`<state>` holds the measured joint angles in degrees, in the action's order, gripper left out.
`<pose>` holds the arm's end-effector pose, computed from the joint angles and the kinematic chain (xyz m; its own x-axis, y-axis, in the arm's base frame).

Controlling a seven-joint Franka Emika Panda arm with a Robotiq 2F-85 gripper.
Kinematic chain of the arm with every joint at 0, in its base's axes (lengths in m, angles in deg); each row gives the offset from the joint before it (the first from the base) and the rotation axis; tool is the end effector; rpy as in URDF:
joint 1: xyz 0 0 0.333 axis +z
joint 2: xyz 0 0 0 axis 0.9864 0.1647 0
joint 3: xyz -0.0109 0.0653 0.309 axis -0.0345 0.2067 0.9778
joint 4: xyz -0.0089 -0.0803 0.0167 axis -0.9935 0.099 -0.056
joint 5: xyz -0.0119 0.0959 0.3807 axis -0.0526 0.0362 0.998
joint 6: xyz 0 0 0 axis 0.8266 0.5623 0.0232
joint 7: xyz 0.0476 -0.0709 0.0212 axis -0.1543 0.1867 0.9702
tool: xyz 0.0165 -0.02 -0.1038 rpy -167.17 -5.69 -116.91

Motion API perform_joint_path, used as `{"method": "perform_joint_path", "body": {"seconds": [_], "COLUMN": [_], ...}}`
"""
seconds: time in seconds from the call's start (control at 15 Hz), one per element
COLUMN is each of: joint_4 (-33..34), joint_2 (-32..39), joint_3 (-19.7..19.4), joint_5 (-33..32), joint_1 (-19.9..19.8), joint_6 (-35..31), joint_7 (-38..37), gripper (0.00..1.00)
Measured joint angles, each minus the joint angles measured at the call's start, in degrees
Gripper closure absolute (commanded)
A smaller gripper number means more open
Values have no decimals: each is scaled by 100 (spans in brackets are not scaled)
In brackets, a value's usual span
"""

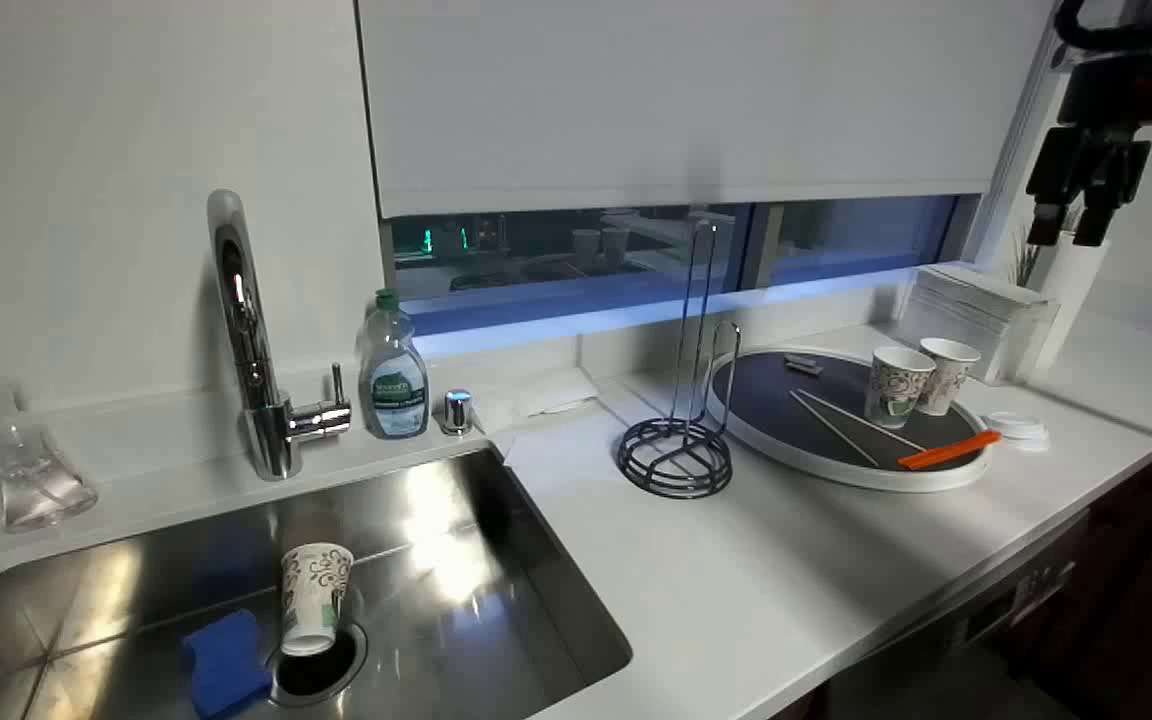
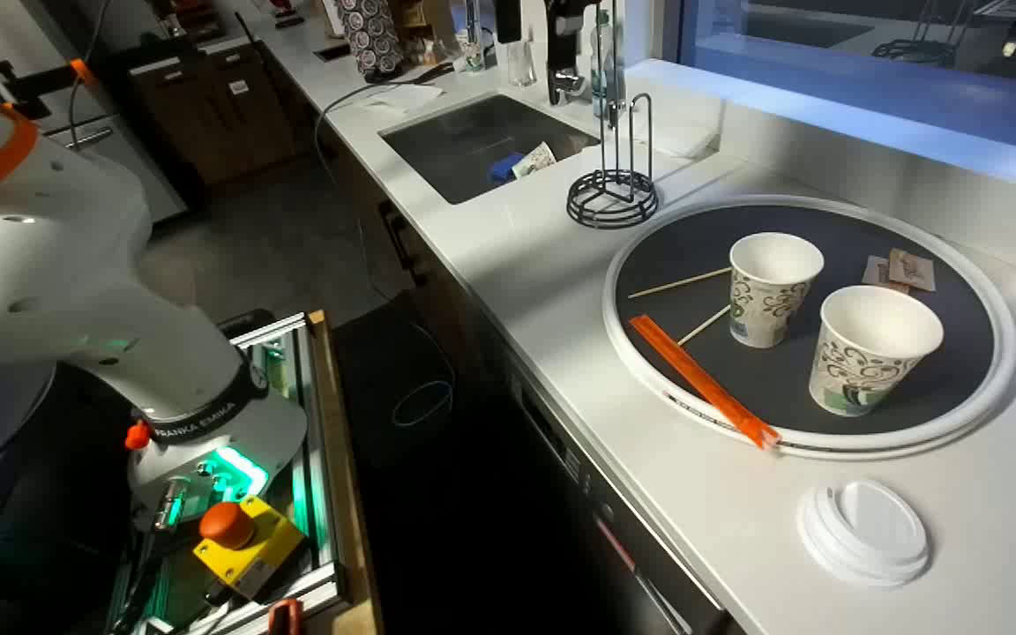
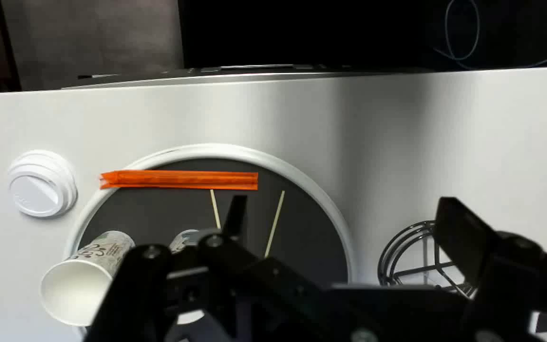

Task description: Put one wooden stirrer in the coffee cup on the left.

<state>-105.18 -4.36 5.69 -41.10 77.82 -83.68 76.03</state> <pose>0.4490 -0.1100 0.5678 0.9952 0.0683 -0.0700 0.0650 -0.9967 -0.0488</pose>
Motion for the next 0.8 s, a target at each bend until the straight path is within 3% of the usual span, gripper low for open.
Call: {"method": "perform_joint_path", "body": {"seconds": [0.53, 0.8], "joint_4": [0, -179], "joint_2": [7, 230], "joint_3": [19, 260], "joint_5": [0, 1], "joint_1": [-3, 38], "joint_6": [-4, -817], "joint_7": [-1, -22], "gripper": [0, 0]}}
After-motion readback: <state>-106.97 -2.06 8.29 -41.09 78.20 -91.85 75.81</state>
